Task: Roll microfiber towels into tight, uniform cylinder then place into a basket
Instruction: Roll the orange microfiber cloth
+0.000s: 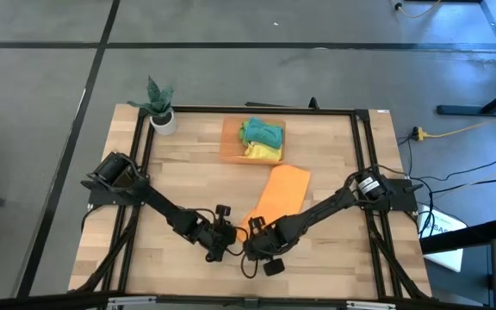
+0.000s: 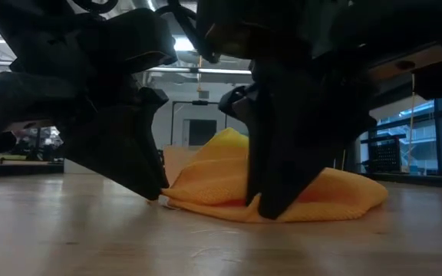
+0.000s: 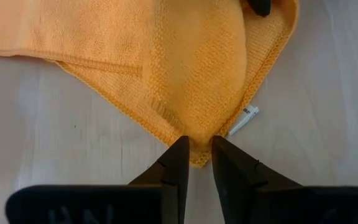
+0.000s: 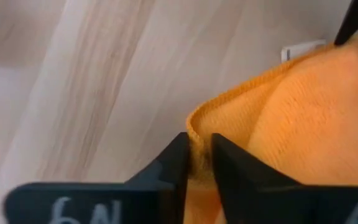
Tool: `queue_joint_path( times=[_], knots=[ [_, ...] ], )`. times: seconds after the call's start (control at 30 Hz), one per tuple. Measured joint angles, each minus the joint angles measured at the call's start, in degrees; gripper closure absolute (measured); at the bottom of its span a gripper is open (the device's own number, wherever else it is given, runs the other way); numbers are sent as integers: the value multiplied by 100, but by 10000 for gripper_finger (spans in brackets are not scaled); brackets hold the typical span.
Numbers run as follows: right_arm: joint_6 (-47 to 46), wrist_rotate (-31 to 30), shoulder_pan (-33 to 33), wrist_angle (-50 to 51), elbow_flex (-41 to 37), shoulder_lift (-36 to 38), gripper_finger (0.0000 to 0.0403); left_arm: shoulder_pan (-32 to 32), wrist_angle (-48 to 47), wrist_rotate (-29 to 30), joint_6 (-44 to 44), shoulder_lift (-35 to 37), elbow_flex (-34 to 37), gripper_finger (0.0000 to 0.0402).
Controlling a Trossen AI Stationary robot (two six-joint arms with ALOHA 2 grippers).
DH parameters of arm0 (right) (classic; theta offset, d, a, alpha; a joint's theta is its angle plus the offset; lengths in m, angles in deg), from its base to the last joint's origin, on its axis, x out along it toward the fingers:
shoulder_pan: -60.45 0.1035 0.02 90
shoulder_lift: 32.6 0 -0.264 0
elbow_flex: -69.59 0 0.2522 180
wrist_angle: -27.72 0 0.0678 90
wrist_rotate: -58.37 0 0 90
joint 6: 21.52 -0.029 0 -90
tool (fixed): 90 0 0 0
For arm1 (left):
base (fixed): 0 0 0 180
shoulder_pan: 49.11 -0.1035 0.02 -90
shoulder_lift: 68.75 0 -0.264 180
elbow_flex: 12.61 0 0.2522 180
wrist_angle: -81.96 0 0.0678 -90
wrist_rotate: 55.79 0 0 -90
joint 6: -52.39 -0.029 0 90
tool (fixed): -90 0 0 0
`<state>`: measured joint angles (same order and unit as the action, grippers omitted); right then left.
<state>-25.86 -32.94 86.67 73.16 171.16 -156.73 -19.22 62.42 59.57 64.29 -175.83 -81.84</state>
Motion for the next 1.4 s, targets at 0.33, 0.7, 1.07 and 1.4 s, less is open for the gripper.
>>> queue_joint_path(
  times=[0.33,0.7,1.07,1.4],
  knots=[
    [-270,944,113,258,53,7,392,2,41,0,2,6,-2,341],
    [-264,858,615,1541,1052,22,398,2,28,-234,0,9,-2,341],
    [-481,546,818,1661,1187,37,400,508,819,-236,-1604,12,-2,341],
    [-435,-3,850,2247,1182,270,400,911,1450,120,-2284,15,-4,341]
  ],
)
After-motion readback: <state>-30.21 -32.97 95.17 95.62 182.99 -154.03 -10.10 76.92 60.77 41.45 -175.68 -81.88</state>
